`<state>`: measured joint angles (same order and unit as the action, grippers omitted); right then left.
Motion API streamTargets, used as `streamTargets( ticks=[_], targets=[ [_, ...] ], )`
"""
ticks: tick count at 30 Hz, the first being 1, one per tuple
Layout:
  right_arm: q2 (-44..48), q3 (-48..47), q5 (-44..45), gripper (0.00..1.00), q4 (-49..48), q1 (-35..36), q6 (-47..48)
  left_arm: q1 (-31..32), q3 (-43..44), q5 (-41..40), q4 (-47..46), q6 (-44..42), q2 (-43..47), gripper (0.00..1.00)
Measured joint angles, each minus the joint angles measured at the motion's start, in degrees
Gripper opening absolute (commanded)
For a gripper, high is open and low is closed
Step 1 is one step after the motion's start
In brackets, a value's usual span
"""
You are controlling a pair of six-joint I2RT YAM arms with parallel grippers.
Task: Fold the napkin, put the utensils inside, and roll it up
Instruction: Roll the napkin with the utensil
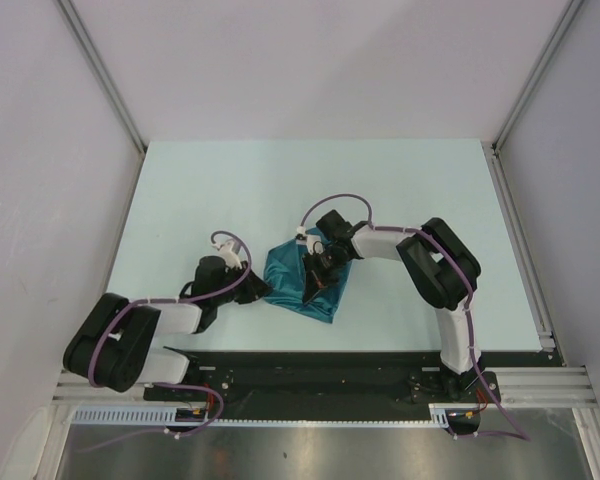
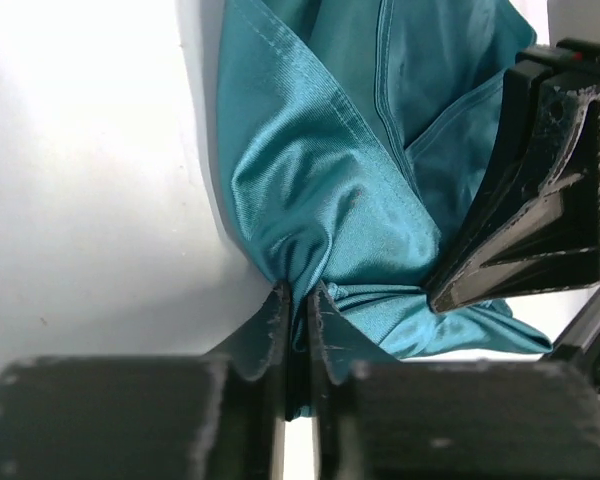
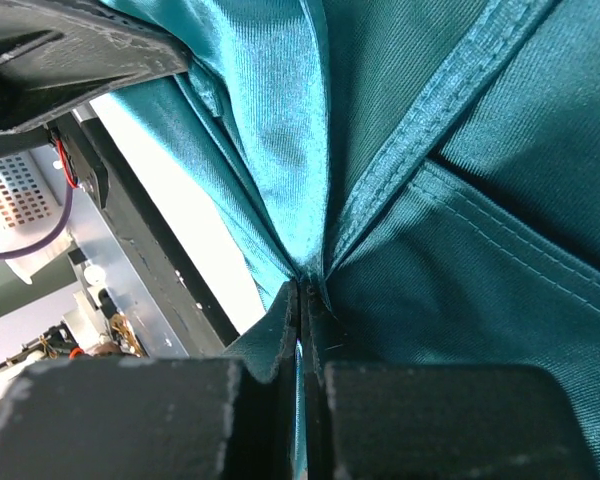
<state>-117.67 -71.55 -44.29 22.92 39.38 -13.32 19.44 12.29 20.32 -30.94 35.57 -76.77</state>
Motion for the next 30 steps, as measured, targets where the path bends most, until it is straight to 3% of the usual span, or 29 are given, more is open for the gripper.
streamTargets(
  ticks=[4,5,8,11,17,21,24,30],
  targets=[
    [0.0,-0.7,0.1,0.11,1.2,0.0,0.0,-0.1,0.4,1.6,-0.7,-0.1,-1.5,0.00],
    [0.0,-1.1,0.1,0.25,1.7,0.0,-0.1,-0.2,0.7,1.8,-0.4,-0.1,-1.7,0.00],
    [0.2,-2.6,0.5,0.50,3.3,0.3,-0.2,-0.2,2.6,2.1,3.2,-0.2,-1.8,0.00],
    [2.7,-3.5,2.0,0.64,4.8,0.8,0.1,-0.2,5.9,2.4,9.4,-0.7,-1.9,0.00],
    [12.7,-3.7,12.7,0.71,5.3,6.0,2.7,-0.2,10.3,2.6,18.3,-0.7,-2.5,0.00],
    [17.7,-0.5,23.8,0.75,-0.3,12.9,4.8,-0.2,12.9,2.5,23.2,-1.2,-3.1,0.00],
    [18.2,2.4,29.5,0.75,-4.0,16.3,6.7,-0.2,14.7,2.9,25.6,-1.2,-4.5,0.00],
    [17.1,6.4,34.4,0.75,-8.7,16.6,9.4,-0.7,18.5,5.9,28.7,-1.6,-8.3,0.00]
  ],
)
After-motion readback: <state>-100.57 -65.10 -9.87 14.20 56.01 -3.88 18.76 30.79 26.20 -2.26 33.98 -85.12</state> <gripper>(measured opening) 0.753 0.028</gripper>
